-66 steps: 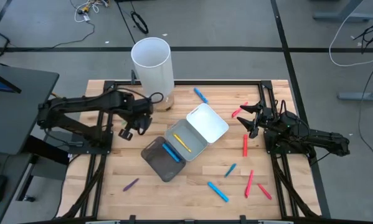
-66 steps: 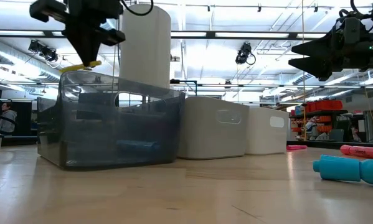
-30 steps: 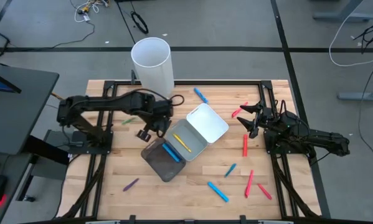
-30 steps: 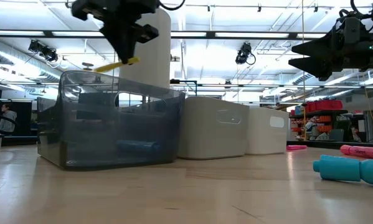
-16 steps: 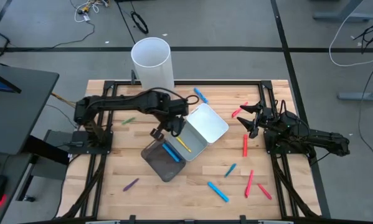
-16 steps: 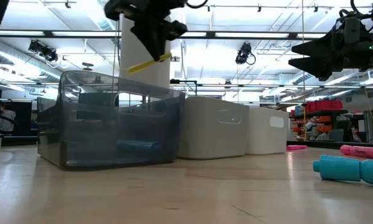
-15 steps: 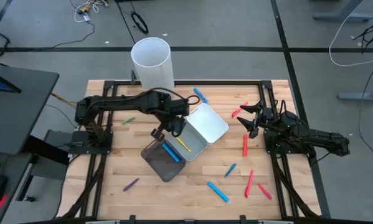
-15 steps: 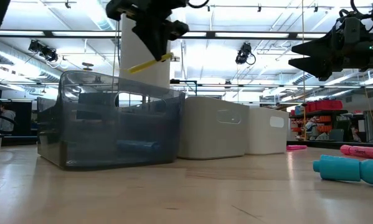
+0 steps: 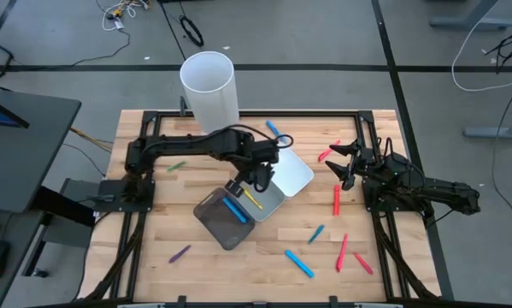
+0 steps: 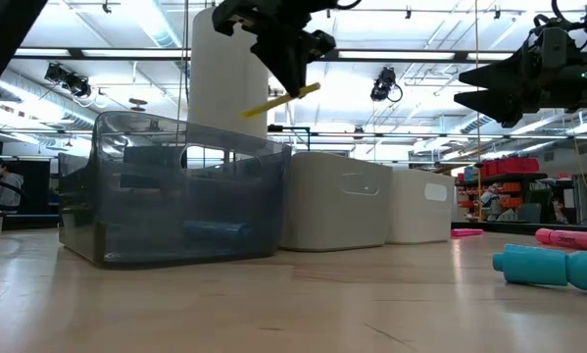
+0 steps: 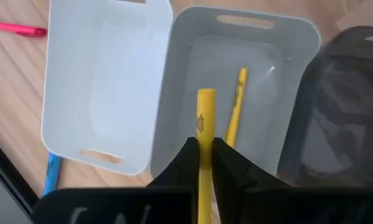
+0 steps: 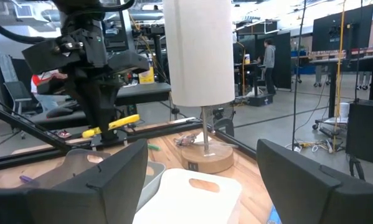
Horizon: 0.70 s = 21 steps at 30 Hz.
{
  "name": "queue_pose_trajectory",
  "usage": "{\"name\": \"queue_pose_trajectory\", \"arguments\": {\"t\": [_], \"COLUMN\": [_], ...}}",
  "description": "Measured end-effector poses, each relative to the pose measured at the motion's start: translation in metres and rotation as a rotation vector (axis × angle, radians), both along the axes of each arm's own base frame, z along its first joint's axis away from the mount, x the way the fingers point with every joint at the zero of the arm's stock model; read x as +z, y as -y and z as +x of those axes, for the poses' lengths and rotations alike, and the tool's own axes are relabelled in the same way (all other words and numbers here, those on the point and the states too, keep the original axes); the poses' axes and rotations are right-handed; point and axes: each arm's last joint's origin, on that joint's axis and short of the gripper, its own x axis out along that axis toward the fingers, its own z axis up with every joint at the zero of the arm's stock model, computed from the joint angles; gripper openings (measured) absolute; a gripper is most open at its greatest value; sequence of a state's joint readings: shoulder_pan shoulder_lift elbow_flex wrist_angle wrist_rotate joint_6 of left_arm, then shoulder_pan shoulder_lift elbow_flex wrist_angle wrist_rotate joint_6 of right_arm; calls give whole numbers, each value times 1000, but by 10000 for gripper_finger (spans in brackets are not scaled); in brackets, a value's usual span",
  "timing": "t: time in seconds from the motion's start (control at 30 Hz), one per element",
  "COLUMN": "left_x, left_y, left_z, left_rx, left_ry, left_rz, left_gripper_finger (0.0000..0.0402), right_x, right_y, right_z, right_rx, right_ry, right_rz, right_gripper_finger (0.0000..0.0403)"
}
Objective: Pick & Place Markers
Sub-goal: Put the yellow marker into the gray bin
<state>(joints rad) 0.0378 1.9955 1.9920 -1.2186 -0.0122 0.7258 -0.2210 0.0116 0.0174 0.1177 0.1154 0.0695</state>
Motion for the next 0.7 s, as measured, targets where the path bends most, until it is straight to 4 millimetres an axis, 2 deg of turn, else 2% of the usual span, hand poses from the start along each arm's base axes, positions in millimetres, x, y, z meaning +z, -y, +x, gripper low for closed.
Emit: {"name": "queue_pose_trajectory", "arguments": {"t": [0.2,0.5,0.7], "left_x": [-7,-49,-67], "left_y": [5,16,16], "left_z": [6,9,12], "left_rx": [-4,-1,7], "left_ry": [-13,-84,-63], "left_rz": [22,29,32], "left_gripper_finger": [22,22,22], "right_x": [0,0,0], "right_y": [0,0,0], "right_z": [0,0,0], "right_rx": [0,0,0], "right_ry": [0,0,-1], "right_rz": [0,0,0], "right_gripper_finger": [302,302,302]}}
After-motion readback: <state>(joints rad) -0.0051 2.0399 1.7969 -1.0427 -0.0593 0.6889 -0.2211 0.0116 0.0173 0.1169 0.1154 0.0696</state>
